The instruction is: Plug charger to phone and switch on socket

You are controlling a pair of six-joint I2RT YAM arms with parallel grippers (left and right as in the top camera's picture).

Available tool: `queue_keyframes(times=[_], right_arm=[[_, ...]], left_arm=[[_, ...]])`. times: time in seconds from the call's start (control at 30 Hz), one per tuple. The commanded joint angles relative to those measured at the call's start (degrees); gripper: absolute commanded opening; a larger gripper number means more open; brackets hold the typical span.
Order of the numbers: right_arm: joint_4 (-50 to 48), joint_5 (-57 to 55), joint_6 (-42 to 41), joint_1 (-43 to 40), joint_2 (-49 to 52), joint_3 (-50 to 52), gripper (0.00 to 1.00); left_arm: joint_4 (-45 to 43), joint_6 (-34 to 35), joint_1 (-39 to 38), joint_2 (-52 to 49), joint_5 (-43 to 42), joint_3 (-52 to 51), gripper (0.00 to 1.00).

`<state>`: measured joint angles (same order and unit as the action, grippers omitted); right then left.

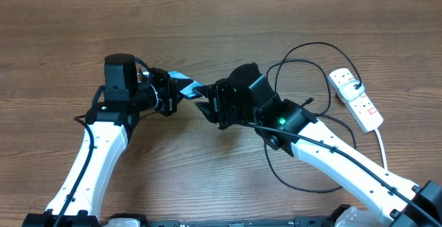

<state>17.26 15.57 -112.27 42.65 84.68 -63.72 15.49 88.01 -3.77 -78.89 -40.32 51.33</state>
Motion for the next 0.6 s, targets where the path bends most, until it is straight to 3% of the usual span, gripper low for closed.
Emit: queue_keyframes(times=[0.0,0.1,0.23,0.37,0.57], right_arm=[[3.72,-4.76,7.10,-0.72,-0.26,-0.59,0.44],[10.75,-16.55,20.90,-1.55,-0.28,-0.59,0.48],[16.92,-30.25,37.51,-2.80,-0.35,-0.61,0.61],[19.54,-38.12,54.18,-4.94,-0.33,-0.61,0.63],[26.64,-33.92,56.37,-17.00,1.86,-0.61,0.64]], left_arm=[[-0.26,-7.17,0.61,-0.17,4.52,0.04,0.04],[1.42,-12.24,1.92,-0.17,3.74,0.04,0.04],[9.35,-21.88,4.24,-0.33,1.44,0.04,0.04],[16.98,-31.17,6.29,-1.55,-1.97,0.04,0.04],[16.63,-36.89,6.32,-7.43,-13.99,0.04,0.04]])
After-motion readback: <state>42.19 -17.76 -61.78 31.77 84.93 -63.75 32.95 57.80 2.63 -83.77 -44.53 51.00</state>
